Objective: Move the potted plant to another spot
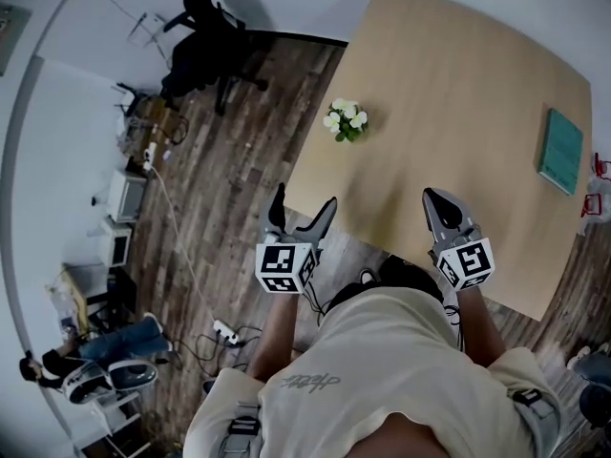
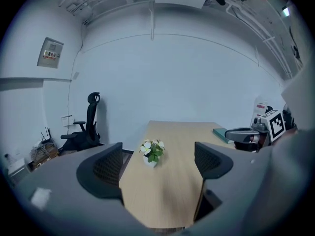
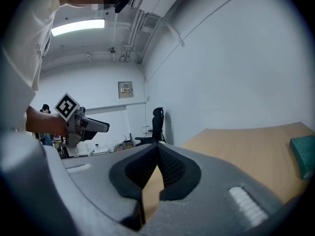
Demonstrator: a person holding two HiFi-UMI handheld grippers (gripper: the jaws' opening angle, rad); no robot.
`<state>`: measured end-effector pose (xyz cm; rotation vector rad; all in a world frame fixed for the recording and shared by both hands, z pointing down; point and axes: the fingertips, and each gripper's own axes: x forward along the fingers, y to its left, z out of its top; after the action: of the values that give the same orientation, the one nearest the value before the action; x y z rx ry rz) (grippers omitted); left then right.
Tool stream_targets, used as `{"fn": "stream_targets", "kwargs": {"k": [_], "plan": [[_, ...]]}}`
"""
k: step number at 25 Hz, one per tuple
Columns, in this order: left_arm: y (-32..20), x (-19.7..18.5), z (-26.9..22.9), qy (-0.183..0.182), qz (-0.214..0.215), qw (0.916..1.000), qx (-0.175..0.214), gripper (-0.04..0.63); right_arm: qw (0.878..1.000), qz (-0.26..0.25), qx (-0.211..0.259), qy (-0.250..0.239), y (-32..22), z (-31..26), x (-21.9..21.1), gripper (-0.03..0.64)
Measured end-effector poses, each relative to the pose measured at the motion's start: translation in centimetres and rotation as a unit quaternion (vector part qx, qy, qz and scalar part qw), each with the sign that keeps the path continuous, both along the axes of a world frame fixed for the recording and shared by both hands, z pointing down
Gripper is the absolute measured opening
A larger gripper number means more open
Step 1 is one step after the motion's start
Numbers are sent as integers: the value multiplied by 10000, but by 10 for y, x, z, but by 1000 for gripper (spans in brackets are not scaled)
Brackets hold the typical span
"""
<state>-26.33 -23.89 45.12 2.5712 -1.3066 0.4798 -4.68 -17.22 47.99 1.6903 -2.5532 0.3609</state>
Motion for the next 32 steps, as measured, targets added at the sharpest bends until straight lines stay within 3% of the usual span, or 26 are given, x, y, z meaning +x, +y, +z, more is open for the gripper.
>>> {"fn": "stream_targets", "kwargs": {"k": [5,10,16,20,32], "plan": [[-11,17,-1,-19,57,10000,-19,471,9999,-14,-12,-122,-16,5,8,3],[-17,19,7,53,121,9998,-129,468,9982,140,-51,-575,-28,0,8,3],[-39,8,13,128,323,9993,-127,466,9992,329,-29,-227,-40,-4,3,3],[-57,-3,29,115,520,9982,-279,428,9972,725,-11,-160,-43,-15,-7,3],[-126,22,46,287,1420,9887,-388,437,9845,1753,-72,31,-69,-30,-13,3]]}}
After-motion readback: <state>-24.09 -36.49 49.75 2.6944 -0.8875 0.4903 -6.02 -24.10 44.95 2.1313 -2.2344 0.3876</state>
